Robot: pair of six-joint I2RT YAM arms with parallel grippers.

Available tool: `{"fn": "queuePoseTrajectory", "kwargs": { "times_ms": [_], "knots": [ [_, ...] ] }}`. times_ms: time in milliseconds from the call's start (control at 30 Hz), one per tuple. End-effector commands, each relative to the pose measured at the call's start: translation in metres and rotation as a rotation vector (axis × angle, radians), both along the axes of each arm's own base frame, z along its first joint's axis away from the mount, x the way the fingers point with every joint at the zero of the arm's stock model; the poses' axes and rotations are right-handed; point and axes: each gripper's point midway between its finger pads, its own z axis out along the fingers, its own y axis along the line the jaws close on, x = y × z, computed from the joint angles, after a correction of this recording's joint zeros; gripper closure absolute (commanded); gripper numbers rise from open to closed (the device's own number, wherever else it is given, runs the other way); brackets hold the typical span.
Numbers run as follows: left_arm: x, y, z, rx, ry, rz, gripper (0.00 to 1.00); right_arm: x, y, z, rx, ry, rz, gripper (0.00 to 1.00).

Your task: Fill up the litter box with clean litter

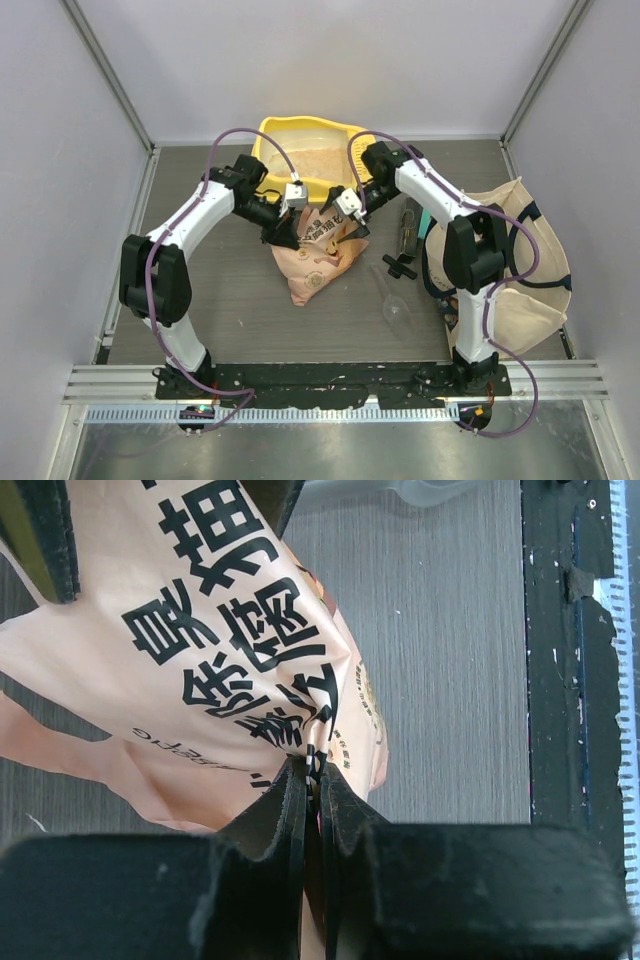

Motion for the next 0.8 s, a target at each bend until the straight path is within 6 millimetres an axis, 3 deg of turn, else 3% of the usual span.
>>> {"fn": "queuePoseTrajectory", "kwargs": {
  "times_ms": [0,200,333,400,533,667,767],
  "knots": [
    [-0.001,-0.007,0.029,-0.089,-0.018,-0.025,0.89,0.018,0.001,0.003,0.033,-0.153,0.067,0.15],
    [0.002,-0.007,0.029,-0.092,-0.012,-0.023,0.89,0.03,-0.008,-0.008,-0.017,-0.106,0.014,0.2],
    [0.007,-0.005,0.029,-0.085,-0.017,-0.013,0.88,0.03,-0.016,-0.011,-0.06,-0.015,-0.025,0.32],
    [0.01,-0.003,0.028,-0.082,-0.025,0.002,0.84,0.028,-0.018,-0.006,-0.067,0.017,-0.04,0.37],
    [0.011,0.004,0.023,-0.058,-0.057,0.024,0.73,0.017,-0.025,-0.003,-0.102,0.139,-0.1,0.56],
    [0.006,0.013,0.011,-0.008,-0.091,0.06,0.56,0.013,-0.023,0.004,-0.117,0.299,-0.221,0.68],
    [0.004,0.013,0.011,-0.002,-0.132,0.071,0.5,0.007,-0.022,0.005,-0.132,0.43,-0.307,0.75]
  ]
}}
